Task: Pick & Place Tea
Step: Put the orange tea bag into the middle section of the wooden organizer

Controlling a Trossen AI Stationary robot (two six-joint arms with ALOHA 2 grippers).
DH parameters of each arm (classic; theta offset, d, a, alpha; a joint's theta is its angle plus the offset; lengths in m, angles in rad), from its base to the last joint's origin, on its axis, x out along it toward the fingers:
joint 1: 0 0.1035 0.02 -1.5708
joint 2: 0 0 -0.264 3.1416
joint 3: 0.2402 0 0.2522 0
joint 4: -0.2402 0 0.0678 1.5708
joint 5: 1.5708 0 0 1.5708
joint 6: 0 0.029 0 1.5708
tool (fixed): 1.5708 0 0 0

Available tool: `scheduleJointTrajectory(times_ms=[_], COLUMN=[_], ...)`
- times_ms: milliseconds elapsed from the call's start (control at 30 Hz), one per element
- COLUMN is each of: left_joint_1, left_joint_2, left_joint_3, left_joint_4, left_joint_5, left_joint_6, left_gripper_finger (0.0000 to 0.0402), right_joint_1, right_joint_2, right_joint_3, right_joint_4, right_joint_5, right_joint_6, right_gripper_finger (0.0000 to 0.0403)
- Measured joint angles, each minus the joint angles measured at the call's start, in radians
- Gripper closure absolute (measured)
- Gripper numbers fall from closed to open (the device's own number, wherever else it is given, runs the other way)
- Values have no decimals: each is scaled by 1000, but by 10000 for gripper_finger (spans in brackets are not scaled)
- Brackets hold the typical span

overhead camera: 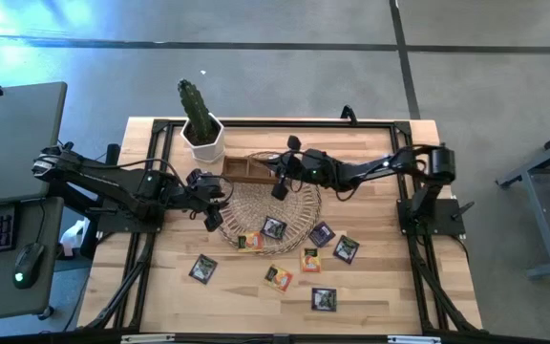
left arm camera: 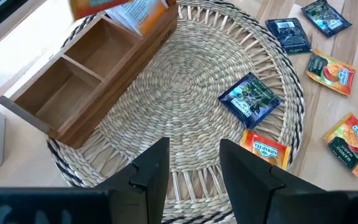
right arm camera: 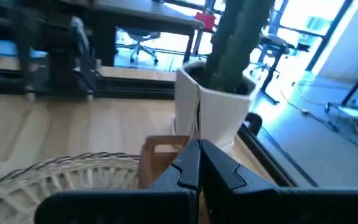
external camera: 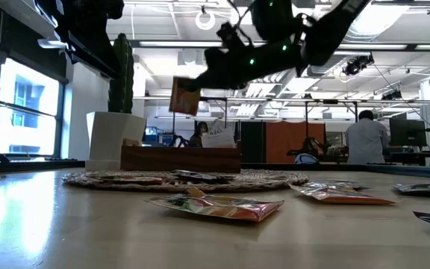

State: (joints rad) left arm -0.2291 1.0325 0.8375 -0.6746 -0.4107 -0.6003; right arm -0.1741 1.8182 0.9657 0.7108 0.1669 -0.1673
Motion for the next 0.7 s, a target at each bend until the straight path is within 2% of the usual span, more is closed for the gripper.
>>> scheduleJointTrajectory(times_ms=[167, 267, 367, 700], left_joint_1=[0, 0, 0, 0], left_joint_2=[0, 0, 0, 0], left_joint_3=[0, 0, 0, 0], left_joint_4=[0, 0, 0, 0], left_joint_5=[0, -1, -1, -3], left_joint_6=[0, 0, 0, 0], left_gripper_finger=[261, 261, 261, 261], right_joint_1=[-39, -62, -81, -108], right_joint_2=[70, 98, 113, 122], right_joint_3=[0, 0, 1, 2], right_joint_4=[2, 0, 5, 4], right_joint_5=[-2, -52, -95, -112], right_joint_6=[25, 61, 82, 40], right_gripper_finger=[402, 402, 402, 389])
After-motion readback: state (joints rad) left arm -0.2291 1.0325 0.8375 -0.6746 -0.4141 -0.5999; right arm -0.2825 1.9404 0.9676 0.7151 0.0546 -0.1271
